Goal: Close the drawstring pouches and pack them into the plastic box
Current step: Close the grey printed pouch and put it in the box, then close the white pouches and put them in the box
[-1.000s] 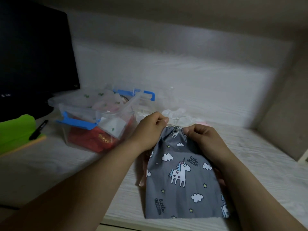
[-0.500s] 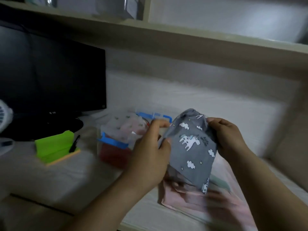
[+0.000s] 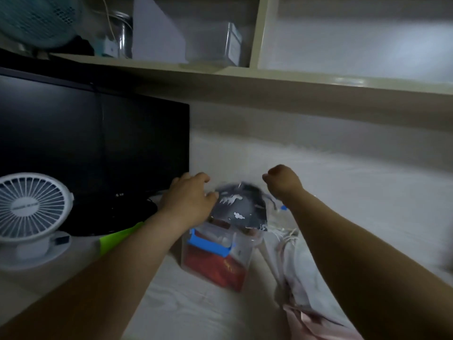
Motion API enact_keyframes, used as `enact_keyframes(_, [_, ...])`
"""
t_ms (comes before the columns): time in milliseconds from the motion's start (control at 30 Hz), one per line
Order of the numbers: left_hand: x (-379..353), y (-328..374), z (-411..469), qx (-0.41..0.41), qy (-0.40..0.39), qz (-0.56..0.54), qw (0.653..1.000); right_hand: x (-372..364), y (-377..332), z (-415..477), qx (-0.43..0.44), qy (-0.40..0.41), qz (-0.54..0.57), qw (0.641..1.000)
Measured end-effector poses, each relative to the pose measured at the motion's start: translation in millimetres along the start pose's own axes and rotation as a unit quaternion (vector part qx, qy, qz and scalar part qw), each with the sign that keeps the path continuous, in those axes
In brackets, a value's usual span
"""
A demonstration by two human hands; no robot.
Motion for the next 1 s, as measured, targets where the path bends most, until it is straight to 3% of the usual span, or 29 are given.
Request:
enact_keyframes(100, [1.7,5.1,2.1,-0.043,0.024,0.041,0.998,-8.9,13.8,-23.8,0.018,0.012,-0.029,0.999])
enact_keyframes(167, [-4.2,9.8,10.7,-0.079,-0.002,0.027,0.997,-12.0,28.0,-40.7,0.026,0.009,-0.036,0.999])
enact_keyframes(367, [-49.8,37.4,54.3,-0.103,-0.226,0.096,0.964,-3.7,79.6,-78.8,0.012,0.023,-0.031,0.999])
enact_keyframes(467, [-72.2,44.8,67.2,-0.092,-0.311,0.205,0.923,4.6,102.9,-94.2,-0.001,0.022,-0.029,0.999])
enact_keyframes(600, [-94.6,32.6,72.0,-0.053,-0.451,0.310,0.835,18.2,137.9,-113.5,-0.031,0.030,-0.031,0.999])
enact_keyframes(667, [-92.0,33.1,70.1,-0.049,-0.474,0.307,0.824,25.3,154.6,-120.1,-0.041,0.038,-0.036,0.998])
enact_keyframes(767, [-82.0,36.3,70.2,-0.061,-0.445,0.263,0.854,37.0,171.8,-129.2,-0.059,0.052,-0.047,0.996])
enact_keyframes(900, [-65.8,63.2,73.5,-0.079,-0.283,0.187,0.937,53.7,188.6,-136.6,-0.078,0.058,-0.044,0.994])
enact_keyframes(1000, [-65.6,98.6,70.9,-0.118,-0.208,0.131,0.962,63.0,198.4,-140.3,-0.084,0.064,-0.030,0.994])
Point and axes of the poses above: each hand's wrist, its own z-axis towards the middle knuckle, its own x-axis out of the back of the hand, y = z × x, the point moved 3 cm from there along z, towards the middle knuckle, and after that the axes turned 12 degrees about -y, right-handed, at the moved point
